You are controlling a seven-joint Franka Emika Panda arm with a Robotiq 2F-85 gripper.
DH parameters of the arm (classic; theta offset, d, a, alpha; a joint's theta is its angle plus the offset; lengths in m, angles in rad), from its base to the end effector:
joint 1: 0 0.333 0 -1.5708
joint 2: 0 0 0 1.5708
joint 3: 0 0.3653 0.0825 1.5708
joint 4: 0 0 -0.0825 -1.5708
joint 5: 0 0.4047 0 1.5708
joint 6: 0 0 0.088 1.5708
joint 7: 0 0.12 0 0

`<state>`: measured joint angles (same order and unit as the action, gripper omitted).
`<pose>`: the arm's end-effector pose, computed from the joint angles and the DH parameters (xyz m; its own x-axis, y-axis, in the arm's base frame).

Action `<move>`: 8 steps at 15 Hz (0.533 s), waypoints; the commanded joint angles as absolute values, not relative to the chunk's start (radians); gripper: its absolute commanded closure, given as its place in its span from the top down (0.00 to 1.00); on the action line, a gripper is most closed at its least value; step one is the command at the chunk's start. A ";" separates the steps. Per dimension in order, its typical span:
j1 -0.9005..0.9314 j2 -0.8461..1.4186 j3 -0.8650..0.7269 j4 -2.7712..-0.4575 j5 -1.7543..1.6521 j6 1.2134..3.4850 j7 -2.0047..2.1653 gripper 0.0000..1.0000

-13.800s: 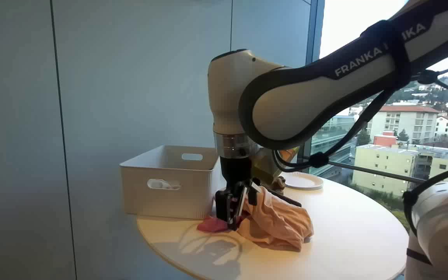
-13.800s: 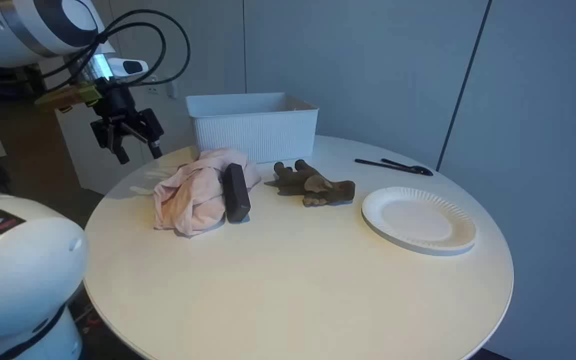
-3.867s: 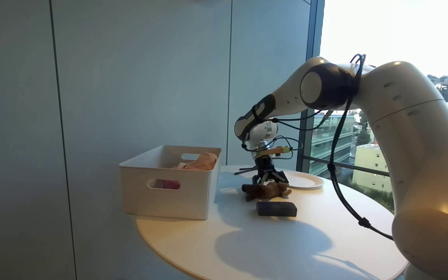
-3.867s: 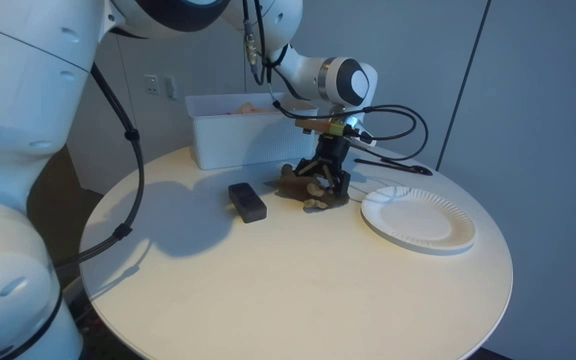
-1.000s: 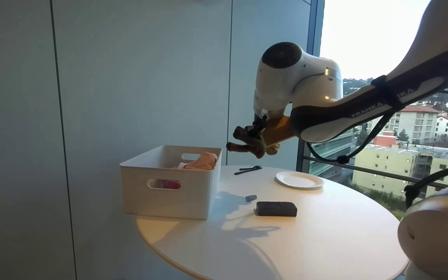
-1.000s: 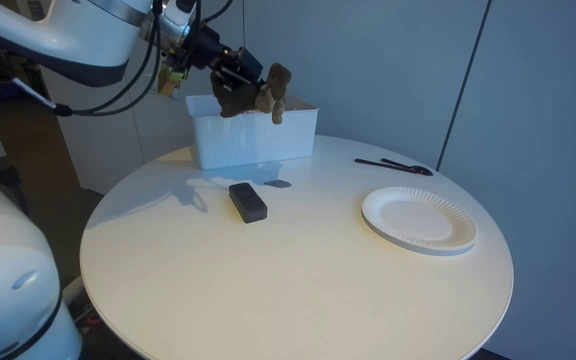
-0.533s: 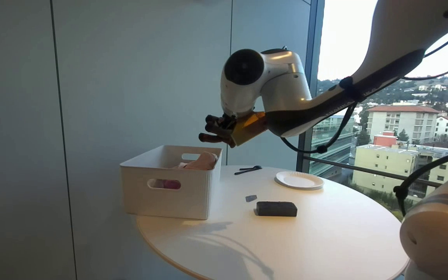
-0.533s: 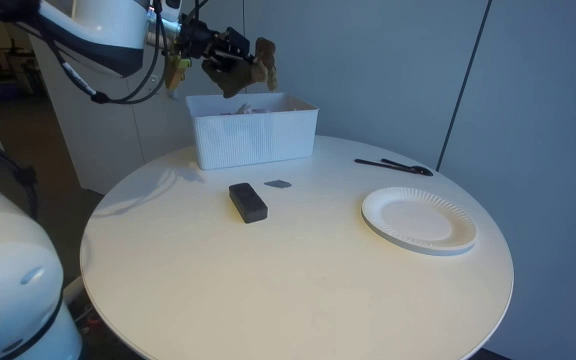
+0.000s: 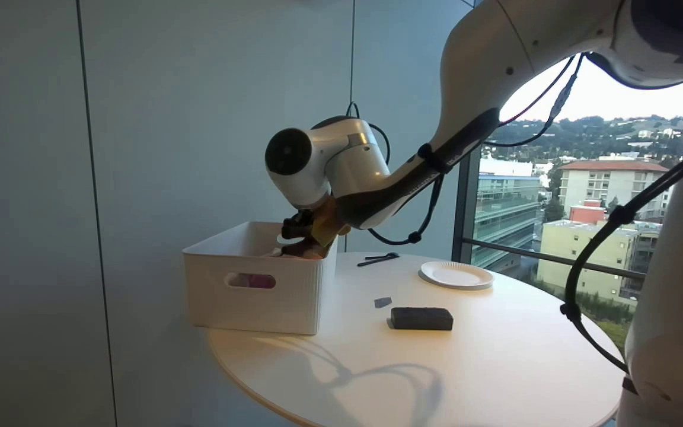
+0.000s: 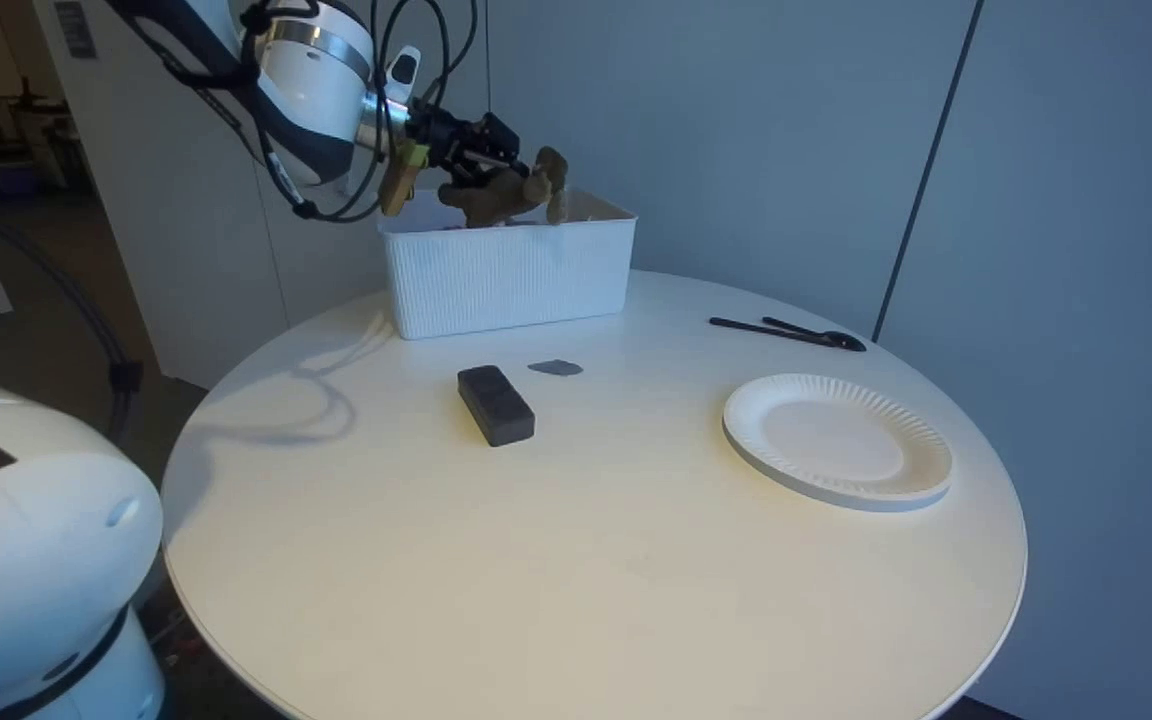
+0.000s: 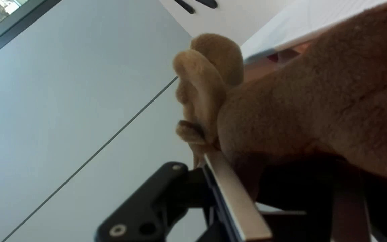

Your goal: Put the shirts and toy moose inside the white basket

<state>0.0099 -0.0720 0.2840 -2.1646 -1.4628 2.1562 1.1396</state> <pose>0.5564 0.1181 0.4980 0.6920 0.3597 0.6259 -0.3009 -0.6445 0.7029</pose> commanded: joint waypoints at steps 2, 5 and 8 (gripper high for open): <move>0.091 0.044 0.230 -2.021 -1.491 2.076 1.056 0.41; 0.110 0.051 0.206 -2.017 -1.530 2.045 1.076 0.64; 0.113 0.009 0.188 -2.059 -1.560 2.028 1.156 0.88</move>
<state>0.0910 0.0441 0.2146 -2.0400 -1.5090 2.0599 1.0823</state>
